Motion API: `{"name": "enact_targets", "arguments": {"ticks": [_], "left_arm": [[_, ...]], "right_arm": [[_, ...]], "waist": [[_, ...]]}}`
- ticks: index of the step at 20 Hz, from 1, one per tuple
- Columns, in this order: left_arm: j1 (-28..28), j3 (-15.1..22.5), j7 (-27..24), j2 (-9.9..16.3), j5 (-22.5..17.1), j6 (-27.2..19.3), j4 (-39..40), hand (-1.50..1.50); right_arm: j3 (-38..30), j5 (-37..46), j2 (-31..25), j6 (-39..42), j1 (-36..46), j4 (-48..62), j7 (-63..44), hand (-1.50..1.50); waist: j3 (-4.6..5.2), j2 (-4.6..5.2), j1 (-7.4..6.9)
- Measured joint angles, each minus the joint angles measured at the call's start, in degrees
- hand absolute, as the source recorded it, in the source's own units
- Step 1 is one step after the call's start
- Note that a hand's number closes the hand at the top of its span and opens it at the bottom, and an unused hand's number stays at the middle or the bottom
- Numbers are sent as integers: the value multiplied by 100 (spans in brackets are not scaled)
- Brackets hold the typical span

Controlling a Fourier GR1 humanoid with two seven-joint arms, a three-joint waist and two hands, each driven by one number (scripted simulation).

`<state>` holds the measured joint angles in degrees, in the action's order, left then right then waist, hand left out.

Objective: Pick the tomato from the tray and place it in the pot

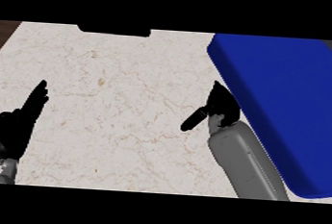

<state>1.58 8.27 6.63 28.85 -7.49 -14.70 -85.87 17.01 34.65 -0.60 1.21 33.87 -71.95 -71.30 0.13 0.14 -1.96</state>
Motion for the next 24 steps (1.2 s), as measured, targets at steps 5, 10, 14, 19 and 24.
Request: {"name": "enact_targets", "arguments": {"ticks": [5, 10, 14, 19, 24], "left_arm": [[-27, -39, -49, -50, 30, 7, 47, 0], [-59, -137, -181, -36, 32, 107, 182, 0], [-71, -159, -246, -104, 57, 123, 240, 0], [-135, -276, -201, -67, 54, 154, 154, 0], [-137, -274, -179, -121, 112, 208, 124, 0]], "right_arm": [[-39, -345, 2, 34, 436, 667, -6, -150], [93, -595, -2, -64, 687, 1210, 3, -150], [223, -759, -8, -179, 861, 1581, 21, -150], [352, -906, -9, -340, 882, 1854, 88, -150], [542, -1244, -23, -477, 1054, 2224, 179, 150]], "waist": [[-4, -2, 15], [-6, -5, 31], [-7, -5, 40], [-10, -15, 67], [1, -27, 50]]}}
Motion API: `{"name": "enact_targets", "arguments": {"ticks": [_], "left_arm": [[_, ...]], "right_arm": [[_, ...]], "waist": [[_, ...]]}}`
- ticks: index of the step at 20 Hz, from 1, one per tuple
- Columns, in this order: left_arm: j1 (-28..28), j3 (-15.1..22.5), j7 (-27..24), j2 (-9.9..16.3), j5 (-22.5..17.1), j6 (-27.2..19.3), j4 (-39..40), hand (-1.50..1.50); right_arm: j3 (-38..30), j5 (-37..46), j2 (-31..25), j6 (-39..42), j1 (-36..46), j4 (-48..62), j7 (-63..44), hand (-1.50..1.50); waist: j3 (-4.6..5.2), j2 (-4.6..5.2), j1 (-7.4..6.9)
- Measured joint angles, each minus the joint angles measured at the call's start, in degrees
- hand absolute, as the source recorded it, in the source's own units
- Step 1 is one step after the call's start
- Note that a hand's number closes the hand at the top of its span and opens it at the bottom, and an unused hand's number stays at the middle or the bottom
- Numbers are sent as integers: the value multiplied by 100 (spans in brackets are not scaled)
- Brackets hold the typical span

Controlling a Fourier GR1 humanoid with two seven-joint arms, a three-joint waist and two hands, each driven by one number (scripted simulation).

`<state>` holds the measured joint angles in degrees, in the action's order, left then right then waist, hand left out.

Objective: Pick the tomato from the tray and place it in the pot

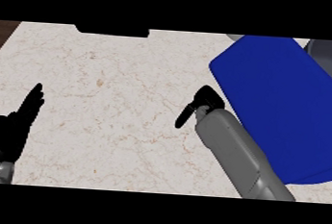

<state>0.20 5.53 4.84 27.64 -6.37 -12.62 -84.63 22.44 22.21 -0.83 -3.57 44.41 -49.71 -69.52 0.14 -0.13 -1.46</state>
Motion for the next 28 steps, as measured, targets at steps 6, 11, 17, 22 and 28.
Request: {"name": "enact_targets", "arguments": {"ticks": [6, 11, 17, 22, 28], "left_arm": [[42, -31, 191, -61, 153, 4, -117, 0], [-3, -188, 112, -77, 134, 119, -44, 0], [-90, -318, 158, -123, 187, 209, -176, 0], [-145, -300, 157, -190, 257, 211, -269, 0], [-226, -322, 143, -222, 284, 215, -260, 0]], "right_arm": [[319, -25, -90, -68, 175, 212, 157, 150], [296, -119, -61, -80, 358, 388, 215, 150], [46, 24, -351, 136, 557, 576, 747, 150], [8, 82, -927, 590, 685, 863, 1709, 150], [416, 538, -1141, 515, 783, 744, 1510, 150]], "waist": [[28, -39, 54], [17, -24, 67], [-5, 6, 82], [-36, 42, 13], [-93, 72, 32]]}}
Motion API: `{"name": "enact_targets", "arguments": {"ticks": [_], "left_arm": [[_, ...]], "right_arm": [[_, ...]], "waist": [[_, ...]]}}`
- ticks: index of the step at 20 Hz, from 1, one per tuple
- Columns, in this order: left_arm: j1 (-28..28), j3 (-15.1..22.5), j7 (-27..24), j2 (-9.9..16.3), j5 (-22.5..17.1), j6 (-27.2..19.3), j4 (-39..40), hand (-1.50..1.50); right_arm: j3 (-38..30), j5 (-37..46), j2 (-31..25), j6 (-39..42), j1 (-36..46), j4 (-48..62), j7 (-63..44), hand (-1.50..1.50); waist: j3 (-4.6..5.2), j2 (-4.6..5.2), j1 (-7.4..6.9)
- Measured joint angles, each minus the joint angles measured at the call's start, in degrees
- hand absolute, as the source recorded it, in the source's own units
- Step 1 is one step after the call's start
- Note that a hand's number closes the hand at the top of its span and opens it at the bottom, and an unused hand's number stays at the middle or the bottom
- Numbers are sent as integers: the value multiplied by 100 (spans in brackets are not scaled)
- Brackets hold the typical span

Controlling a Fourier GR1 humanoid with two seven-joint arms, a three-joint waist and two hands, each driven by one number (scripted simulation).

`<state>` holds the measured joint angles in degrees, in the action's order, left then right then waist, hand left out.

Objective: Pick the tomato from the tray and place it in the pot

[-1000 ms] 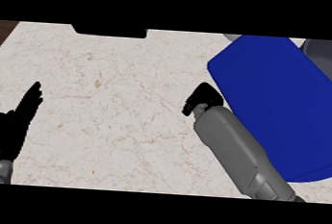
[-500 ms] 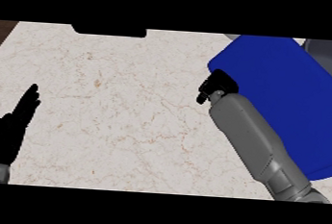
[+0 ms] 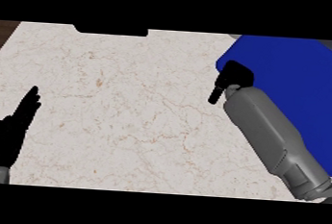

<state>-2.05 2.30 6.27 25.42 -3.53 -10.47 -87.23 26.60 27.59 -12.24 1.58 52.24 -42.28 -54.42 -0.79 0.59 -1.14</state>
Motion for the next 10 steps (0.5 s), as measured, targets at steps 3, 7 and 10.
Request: {"name": "enact_targets", "arguments": {"ticks": [3, 7, 10], "left_arm": [[-32, -45, -4, 27, -24, 28, 23, 0], [-81, -53, 14, 19, -21, 21, 11, 0], [-134, -57, -10, 5, -28, 32, -20, 0]], "right_arm": [[277, 355, -74, -227, 114, -254, -341, 150], [607, 848, -272, -397, 333, -813, -635, 150], [561, 1178, -528, -543, 625, -1258, -755, 150]], "waist": [[-3, -40, 35], [36, -141, 74], [83, -198, 85]]}}
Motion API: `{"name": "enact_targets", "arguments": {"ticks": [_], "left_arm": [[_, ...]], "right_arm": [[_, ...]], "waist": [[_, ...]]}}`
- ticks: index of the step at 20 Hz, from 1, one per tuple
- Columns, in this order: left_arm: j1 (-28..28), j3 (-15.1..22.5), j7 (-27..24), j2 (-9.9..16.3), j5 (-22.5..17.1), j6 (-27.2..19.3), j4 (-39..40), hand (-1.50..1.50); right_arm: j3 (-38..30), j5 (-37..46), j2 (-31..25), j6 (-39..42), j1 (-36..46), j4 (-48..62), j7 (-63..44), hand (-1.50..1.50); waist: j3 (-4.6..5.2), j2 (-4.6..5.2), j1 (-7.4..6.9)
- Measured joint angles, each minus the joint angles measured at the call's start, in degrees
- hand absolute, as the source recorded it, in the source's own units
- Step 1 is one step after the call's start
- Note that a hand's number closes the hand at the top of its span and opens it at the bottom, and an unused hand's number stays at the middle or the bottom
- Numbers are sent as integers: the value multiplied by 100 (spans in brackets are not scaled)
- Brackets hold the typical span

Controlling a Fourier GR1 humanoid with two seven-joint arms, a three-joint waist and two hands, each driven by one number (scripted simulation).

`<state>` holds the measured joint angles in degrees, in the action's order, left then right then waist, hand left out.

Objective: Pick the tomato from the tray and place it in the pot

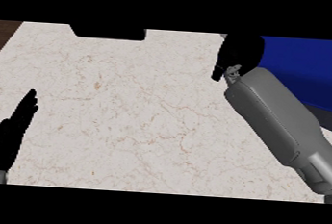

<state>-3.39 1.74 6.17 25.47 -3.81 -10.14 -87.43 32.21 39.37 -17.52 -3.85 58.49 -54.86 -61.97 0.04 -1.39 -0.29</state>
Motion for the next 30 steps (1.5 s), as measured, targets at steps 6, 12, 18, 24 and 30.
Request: {"name": "enact_targets", "arguments": {"ticks": [6, 12, 18, 24, 30], "left_arm": [[81, -101, 73, 51, -26, 25, -35, 0], [86, -105, -21, -15, 24, 67, 21, 0], [206, -39, 36, -128, 153, 42, 23, 0], [202, -42, 35, -173, 186, 122, -19, 0], [372, 33, 74, -248, 290, 136, -53, 0]], "right_arm": [[-540, 435, -858, -335, 109, -623, 82, 150], [-1191, 769, -1561, -743, -4, -664, 382, 150], [-1917, 679, -2210, -1107, -290, -302, 1058, 150], [-2541, 461, -2578, -1487, -364, 909, 2267, 150], [-2974, 323, -2703, -1807, -169, 2403, 3482, 150]], "waist": [[49, -29, 68], [67, -2, 30], [58, 8, 31], [8, 108, -54], [-16, 221, -223]]}}
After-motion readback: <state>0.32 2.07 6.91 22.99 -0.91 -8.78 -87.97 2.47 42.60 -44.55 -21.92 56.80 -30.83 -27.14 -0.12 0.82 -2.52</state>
